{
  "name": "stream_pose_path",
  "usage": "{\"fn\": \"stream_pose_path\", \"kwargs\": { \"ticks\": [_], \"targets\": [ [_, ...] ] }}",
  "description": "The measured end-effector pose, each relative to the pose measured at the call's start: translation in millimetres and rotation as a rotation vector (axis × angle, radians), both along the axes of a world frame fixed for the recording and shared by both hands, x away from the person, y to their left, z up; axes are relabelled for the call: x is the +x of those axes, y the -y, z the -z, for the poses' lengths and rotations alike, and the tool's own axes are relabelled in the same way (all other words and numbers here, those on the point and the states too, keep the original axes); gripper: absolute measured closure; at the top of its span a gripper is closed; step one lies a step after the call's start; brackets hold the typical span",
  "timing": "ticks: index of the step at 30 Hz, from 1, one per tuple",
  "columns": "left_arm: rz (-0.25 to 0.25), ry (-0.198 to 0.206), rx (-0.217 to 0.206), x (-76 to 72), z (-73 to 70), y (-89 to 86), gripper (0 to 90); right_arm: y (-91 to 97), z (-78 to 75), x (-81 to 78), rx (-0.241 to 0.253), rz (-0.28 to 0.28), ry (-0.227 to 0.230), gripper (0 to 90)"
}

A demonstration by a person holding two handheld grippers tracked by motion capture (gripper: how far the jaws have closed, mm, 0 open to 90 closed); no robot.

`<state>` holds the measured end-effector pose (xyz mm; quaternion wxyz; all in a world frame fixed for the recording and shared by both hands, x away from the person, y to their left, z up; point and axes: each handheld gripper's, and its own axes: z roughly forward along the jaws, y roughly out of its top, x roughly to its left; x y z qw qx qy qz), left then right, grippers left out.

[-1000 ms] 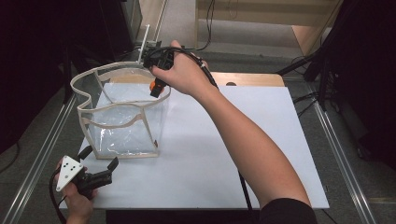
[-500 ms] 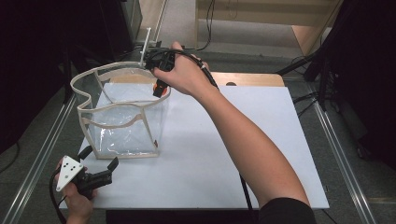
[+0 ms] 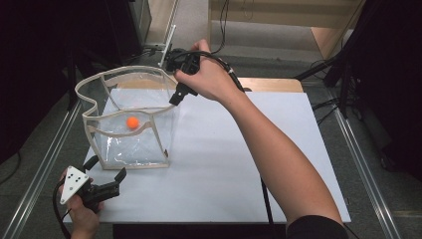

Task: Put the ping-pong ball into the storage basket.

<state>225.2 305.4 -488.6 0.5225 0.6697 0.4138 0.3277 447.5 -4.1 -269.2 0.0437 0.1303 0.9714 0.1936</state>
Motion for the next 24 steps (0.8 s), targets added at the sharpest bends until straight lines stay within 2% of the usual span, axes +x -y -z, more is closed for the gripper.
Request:
{"fn": "stream_pose_path", "kwargs": {
  "ticks": [3,18,24],
  "targets": [
    [-0.001,0.001,-0.003,-0.1,0.0,0.1,0.8,5.6,1.4,-3.6,-0.001,0.009,0.006,0.0],
    [-0.003,-0.001,-0.003,-0.1,-0.1,-0.1,0.9,28.0,17.7,-10.7,-0.003,0.022,-0.028,0.0],
    [-0.003,0.001,-0.003,0.1,0.0,0.0,0.9,35.0,25.7,-12.0,0.02,0.031,-0.052,0.0]
  ]
}}
